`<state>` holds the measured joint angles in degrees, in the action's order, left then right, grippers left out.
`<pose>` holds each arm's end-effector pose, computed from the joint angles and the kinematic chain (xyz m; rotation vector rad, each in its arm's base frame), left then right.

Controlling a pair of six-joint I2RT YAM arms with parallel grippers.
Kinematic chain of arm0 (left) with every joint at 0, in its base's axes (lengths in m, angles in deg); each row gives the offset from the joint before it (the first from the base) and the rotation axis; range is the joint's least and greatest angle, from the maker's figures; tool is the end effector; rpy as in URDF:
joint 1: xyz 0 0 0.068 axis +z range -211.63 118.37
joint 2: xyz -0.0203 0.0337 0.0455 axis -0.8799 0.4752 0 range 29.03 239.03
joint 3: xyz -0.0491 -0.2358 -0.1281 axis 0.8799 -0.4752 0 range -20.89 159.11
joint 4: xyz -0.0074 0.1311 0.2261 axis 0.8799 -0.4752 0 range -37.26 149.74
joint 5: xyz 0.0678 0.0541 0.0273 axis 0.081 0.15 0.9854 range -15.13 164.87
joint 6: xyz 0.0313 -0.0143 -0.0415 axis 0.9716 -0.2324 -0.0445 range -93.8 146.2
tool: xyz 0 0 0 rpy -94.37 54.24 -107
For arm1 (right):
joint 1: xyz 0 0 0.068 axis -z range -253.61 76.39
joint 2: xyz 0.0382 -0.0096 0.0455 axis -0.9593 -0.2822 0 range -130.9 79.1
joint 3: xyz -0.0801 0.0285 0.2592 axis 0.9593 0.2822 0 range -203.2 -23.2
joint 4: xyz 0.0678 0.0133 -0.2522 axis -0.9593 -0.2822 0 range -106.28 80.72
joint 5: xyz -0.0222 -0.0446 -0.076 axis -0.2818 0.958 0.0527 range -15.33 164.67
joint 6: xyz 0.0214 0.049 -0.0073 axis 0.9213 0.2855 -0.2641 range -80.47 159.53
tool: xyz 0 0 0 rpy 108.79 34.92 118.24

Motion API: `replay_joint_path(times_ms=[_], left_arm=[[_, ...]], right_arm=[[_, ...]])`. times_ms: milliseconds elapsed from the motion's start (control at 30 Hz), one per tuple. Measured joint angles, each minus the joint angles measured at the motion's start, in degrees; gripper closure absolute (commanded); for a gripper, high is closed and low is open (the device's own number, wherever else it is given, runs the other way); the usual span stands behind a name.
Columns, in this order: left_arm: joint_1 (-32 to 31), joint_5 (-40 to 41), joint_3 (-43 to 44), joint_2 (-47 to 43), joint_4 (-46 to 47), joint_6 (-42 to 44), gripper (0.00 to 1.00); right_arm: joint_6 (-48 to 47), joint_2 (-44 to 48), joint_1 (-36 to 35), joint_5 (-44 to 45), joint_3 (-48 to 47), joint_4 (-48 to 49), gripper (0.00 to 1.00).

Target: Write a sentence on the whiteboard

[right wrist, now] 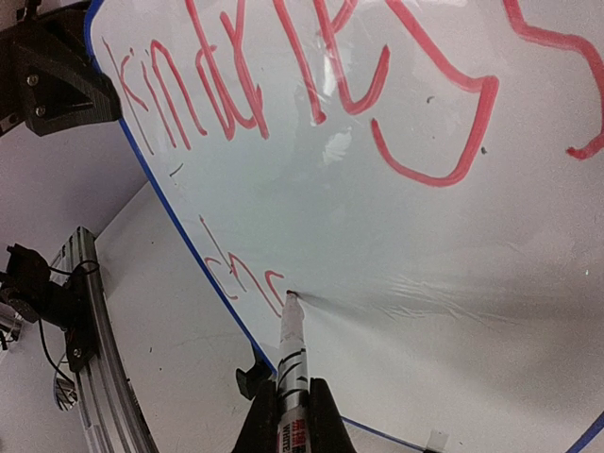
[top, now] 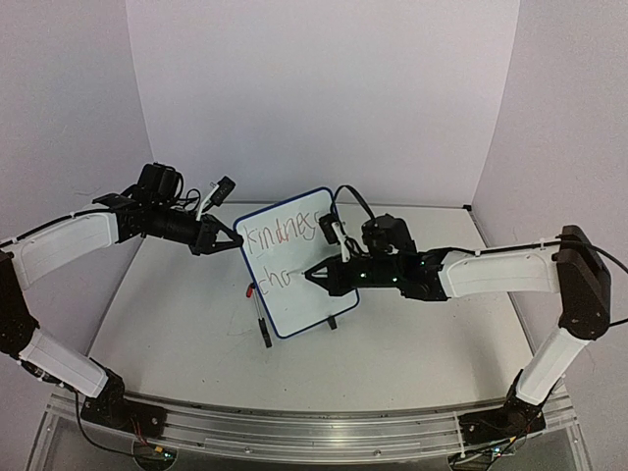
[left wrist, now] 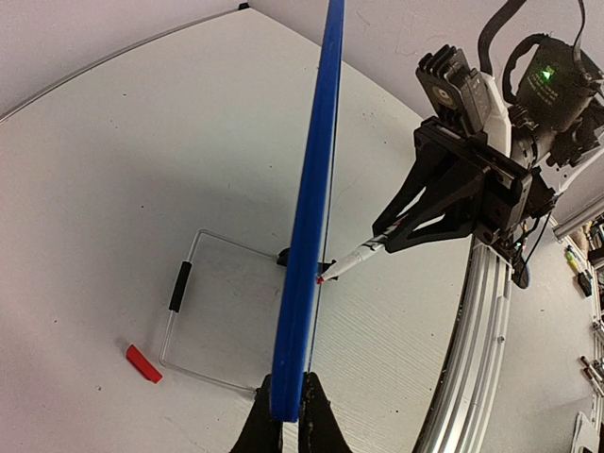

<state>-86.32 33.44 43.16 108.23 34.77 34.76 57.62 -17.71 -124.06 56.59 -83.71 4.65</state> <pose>0.2625 -0.1467 0.3018 1.0009 1.9988 -0.9679 0.2359 0.3031 0.2378 -0.7981 1.9493 1.0653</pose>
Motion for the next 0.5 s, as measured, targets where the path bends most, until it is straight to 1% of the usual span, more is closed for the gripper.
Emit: replay_joint_path(times_ms=[500], left_arm=[[0.0,0.0,0.0,0.0,0.0,0.0,1.0]], right_arm=[[0.8,0.0,0.0,0.1,1.1,3.1,1.0]])
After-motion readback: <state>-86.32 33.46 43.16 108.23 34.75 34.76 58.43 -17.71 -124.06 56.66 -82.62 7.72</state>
